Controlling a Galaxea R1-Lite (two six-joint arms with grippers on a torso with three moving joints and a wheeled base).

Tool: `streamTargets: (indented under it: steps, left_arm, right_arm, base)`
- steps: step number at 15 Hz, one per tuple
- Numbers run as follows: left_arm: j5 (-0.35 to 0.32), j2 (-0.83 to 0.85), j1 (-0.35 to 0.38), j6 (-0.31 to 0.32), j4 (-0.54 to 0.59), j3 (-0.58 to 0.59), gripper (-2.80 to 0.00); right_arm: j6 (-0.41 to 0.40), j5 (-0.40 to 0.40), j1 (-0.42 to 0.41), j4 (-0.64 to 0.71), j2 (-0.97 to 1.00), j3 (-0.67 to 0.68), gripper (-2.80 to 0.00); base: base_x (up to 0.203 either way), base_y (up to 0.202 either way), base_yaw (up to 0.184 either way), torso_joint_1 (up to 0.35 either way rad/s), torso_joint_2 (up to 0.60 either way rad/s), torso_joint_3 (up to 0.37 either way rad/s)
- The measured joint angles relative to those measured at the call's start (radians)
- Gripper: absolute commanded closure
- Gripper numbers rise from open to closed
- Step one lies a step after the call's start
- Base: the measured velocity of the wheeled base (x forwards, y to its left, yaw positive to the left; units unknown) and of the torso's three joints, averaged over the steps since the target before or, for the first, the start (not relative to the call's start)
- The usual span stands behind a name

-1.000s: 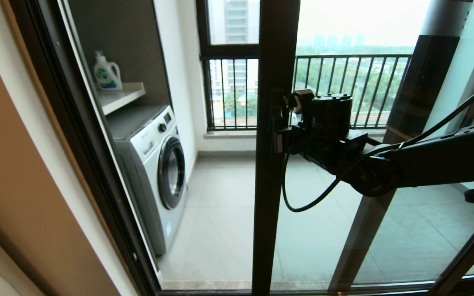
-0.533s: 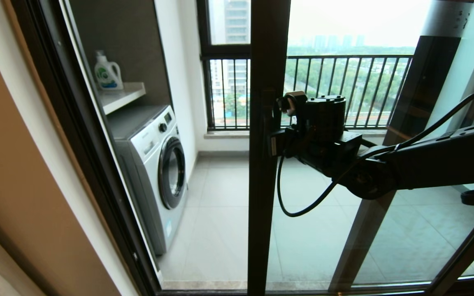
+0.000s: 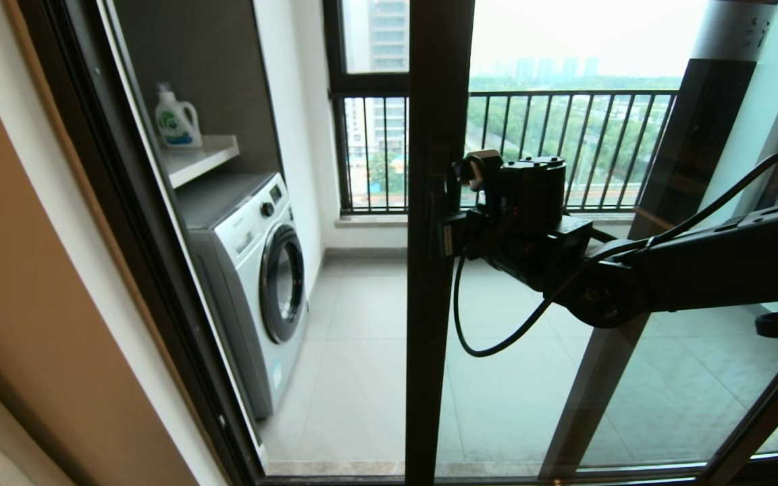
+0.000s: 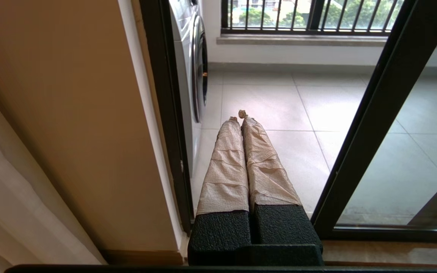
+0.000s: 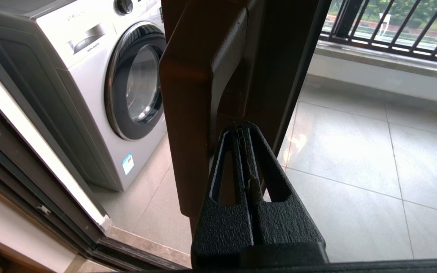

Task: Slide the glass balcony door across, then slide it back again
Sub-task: Close the slid door

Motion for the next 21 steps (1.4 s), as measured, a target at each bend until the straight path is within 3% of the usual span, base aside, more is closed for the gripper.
streamTargets:
  steps: [10, 16, 21]
  left_arm:
    - [0.0, 0.0, 0.0, 0.0, 0.0, 0.0, 0.0]
    - [0.0, 0.0, 0.0, 0.0, 0.0, 0.0, 0.0]
    - [0.0, 0.0, 0.0, 0.0, 0.0, 0.0, 0.0]
  right_arm:
    - [0.008, -0.006, -0.04, -0.002, -0.074, 0.051, 0.0]
    - [0.011, -0.006, -0.038, 0.001, -0.355, 0.286, 0.0]
    - [-0.064, -0.05, 0.001, 0.004, -0.602, 0.528, 0.0]
  base:
    - [0.0, 0.0, 0.0, 0.0, 0.0, 0.0]
    - [0.0, 0.0, 0.0, 0.0, 0.0, 0.0]
    - [0.0, 0.0, 0.0, 0.0, 0.0, 0.0]
